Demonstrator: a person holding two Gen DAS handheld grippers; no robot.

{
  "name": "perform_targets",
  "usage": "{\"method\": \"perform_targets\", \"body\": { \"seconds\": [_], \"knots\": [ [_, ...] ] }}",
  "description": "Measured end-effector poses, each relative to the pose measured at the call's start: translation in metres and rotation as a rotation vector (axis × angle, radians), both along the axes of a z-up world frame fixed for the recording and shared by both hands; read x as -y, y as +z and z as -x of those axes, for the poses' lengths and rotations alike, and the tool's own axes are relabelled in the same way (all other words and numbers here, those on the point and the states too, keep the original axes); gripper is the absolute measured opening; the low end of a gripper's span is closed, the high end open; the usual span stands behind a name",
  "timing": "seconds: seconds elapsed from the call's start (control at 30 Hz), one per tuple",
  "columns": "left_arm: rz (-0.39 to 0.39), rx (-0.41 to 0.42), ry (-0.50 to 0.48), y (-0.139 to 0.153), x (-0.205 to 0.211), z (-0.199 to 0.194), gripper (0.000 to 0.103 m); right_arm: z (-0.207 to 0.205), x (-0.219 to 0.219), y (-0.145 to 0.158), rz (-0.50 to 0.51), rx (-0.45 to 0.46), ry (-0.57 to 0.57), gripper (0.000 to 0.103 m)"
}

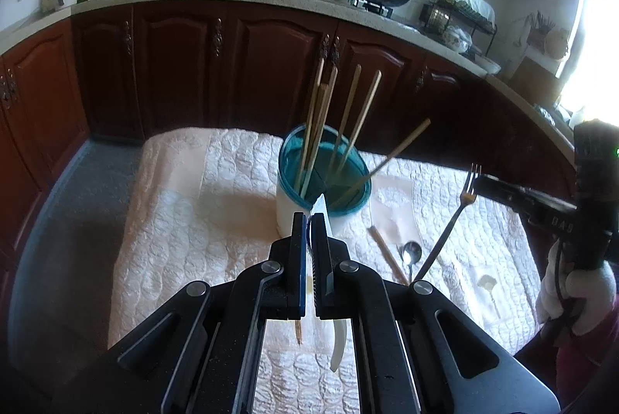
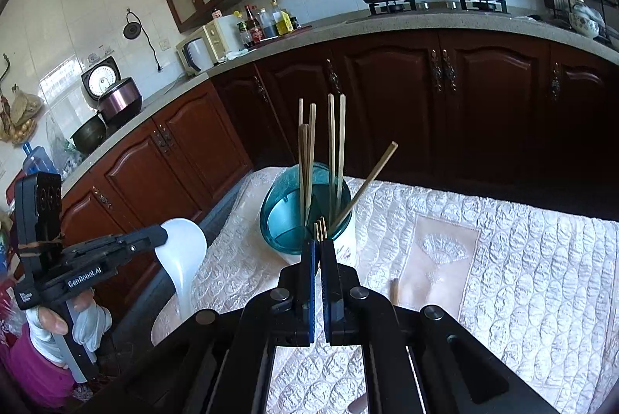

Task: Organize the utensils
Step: 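Lift the spoon and fork and carry both tools over the cup, then open both tools to drop the spoon and fork into the cup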

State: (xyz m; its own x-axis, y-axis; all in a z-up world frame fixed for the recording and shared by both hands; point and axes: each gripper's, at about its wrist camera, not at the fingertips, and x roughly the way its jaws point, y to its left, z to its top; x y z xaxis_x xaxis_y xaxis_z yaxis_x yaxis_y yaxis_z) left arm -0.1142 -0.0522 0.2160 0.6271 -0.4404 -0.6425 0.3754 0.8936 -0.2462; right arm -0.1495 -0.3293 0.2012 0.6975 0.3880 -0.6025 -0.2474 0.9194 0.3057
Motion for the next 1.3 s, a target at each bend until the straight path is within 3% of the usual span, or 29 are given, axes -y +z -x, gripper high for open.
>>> {"method": "perform_targets", "body": {
  "seconds": [0.37, 0.6, 0.87, 1.1, 1.3],
  "knots": [
    [0.022, 0.116, 0.063, 0.036, 0.01, -0.028, 0.001, -0.026, -0.013, 0.026, 0.036, 0.068, -0.029, 0.002],
    [0.003, 0.207, 0.127, 0.044, 0.03, -0.058, 0.001, -0.058, -0.027, 0.03, 0.074, 0.093, -0.049, 0.002],
    [-0.039, 0.262, 0.177, 0.025, 0.052, -0.097, 0.001, -0.092, -0.037, 0.011, 0.131, 0.07, -0.068, 0.002],
    [-0.095, 0.277, 0.213, -0.01, 0.065, -0.117, 0.001, -0.106, -0.043, -0.011, 0.167, 0.039, -0.058, 0.002],
    [-0.111, 0.241, 0.211, -0.033, 0.066, -0.115, 0.001, -0.104, -0.048, -0.027, 0.178, 0.009, -0.038, 0.002]
  ]
}}
